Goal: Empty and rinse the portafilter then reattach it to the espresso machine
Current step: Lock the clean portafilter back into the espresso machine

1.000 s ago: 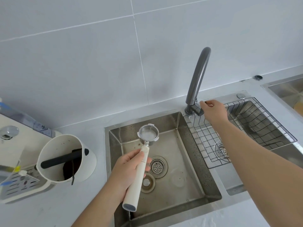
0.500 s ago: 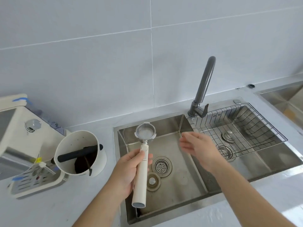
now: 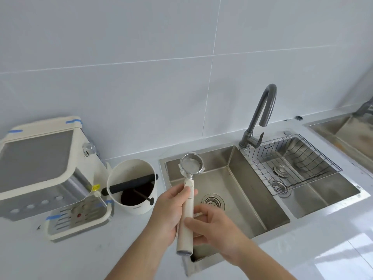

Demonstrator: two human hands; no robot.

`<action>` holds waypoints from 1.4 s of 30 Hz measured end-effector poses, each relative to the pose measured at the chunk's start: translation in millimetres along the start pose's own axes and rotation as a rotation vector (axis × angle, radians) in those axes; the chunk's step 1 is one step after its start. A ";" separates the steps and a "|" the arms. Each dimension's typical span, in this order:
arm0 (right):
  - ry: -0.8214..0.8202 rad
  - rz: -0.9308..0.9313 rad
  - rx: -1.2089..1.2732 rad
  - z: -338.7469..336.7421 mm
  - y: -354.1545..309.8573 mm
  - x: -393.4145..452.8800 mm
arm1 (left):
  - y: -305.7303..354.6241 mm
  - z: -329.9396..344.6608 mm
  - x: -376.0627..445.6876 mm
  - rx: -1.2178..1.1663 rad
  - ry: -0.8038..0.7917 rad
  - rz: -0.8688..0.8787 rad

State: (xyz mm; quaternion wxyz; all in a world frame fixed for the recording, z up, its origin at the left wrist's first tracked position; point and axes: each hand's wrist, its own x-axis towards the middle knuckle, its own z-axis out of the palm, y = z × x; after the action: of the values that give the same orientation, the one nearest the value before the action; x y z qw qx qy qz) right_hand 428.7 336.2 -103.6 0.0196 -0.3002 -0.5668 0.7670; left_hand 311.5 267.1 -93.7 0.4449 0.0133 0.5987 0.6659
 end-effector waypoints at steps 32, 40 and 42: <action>-0.254 0.207 -0.039 239.5 73.4 4.9 | 7.2 -285.7 -88.1 0.279 0.056 0.094; -0.334 0.270 -0.064 254.0 88.2 22.3 | 28.9 -323.4 -104.5 0.481 0.123 0.077; -0.334 0.286 -0.071 256.0 91.2 28.1 | 49.8 -333.8 -109.8 0.552 0.168 0.179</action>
State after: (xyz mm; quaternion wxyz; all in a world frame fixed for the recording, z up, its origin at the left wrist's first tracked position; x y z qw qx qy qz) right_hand 310.5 94.5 -150.9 -0.1941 -0.2471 -0.5404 0.7805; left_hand 165.3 -56.3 -91.3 0.3129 0.1316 0.7883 0.5132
